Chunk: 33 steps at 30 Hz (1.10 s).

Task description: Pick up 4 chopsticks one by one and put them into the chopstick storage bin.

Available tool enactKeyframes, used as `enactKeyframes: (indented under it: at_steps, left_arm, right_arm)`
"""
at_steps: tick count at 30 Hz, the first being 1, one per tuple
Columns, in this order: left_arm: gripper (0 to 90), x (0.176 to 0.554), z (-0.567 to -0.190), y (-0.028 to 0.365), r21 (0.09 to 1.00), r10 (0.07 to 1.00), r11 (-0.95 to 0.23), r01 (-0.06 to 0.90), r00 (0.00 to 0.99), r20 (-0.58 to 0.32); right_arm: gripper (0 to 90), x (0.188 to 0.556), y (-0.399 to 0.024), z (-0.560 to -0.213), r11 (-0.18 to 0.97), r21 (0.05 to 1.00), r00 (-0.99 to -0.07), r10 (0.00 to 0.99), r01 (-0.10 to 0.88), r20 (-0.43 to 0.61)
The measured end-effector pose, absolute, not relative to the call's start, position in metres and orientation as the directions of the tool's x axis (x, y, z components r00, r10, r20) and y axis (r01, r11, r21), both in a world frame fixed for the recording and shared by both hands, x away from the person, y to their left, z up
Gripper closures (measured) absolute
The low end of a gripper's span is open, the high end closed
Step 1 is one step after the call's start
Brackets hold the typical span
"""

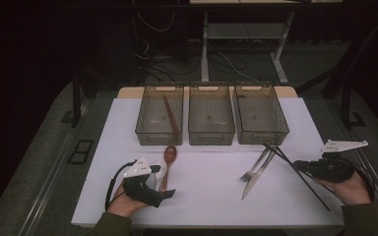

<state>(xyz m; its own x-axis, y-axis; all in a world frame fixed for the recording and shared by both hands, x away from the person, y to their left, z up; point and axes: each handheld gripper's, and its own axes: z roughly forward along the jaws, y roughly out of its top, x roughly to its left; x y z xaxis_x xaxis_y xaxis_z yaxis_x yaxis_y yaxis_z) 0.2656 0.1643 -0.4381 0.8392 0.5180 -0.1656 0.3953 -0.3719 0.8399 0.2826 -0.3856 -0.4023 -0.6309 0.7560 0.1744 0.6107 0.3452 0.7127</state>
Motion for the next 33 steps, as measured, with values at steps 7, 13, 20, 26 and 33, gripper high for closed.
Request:
enactKeyframes:
  at_steps: [7, 13, 20, 26, 33]
  left_arm:
    - [0.0, 0.269, -0.440, 0.165, 0.836, 0.520, -0.379, 0.397, 0.838, -0.163]
    - [0.0, 0.267, -0.439, 0.164, 0.835, 0.522, -0.380, 0.397, 0.837, -0.161]
    - [0.0, 0.266, -0.439, 0.164, 0.837, 0.521, -0.380, 0.394, 0.839, -0.158]
    - [0.0, 0.266, -0.439, 0.164, 0.838, 0.521, -0.380, 0.393, 0.839, -0.157]
    - [0.0, 0.265, -0.438, 0.164, 0.836, 0.520, -0.382, 0.394, 0.839, -0.158]
  right_arm:
    - [85.8, 0.286, -0.370, -0.398, 0.354, 0.727, -0.666, 0.722, 0.588, 0.187]
    - [85.7, 0.291, -0.356, -0.394, 0.359, 0.740, -0.695, 0.691, 0.568, 0.198]
    - [85.7, 0.298, -0.340, -0.390, 0.365, 0.745, -0.711, 0.674, 0.559, 0.203]
    - [85.7, 0.305, -0.327, -0.390, 0.374, 0.751, -0.726, 0.658, 0.545, 0.199]
    - [85.7, 0.310, -0.313, -0.386, 0.385, 0.759, -0.746, 0.637, 0.525, 0.192]
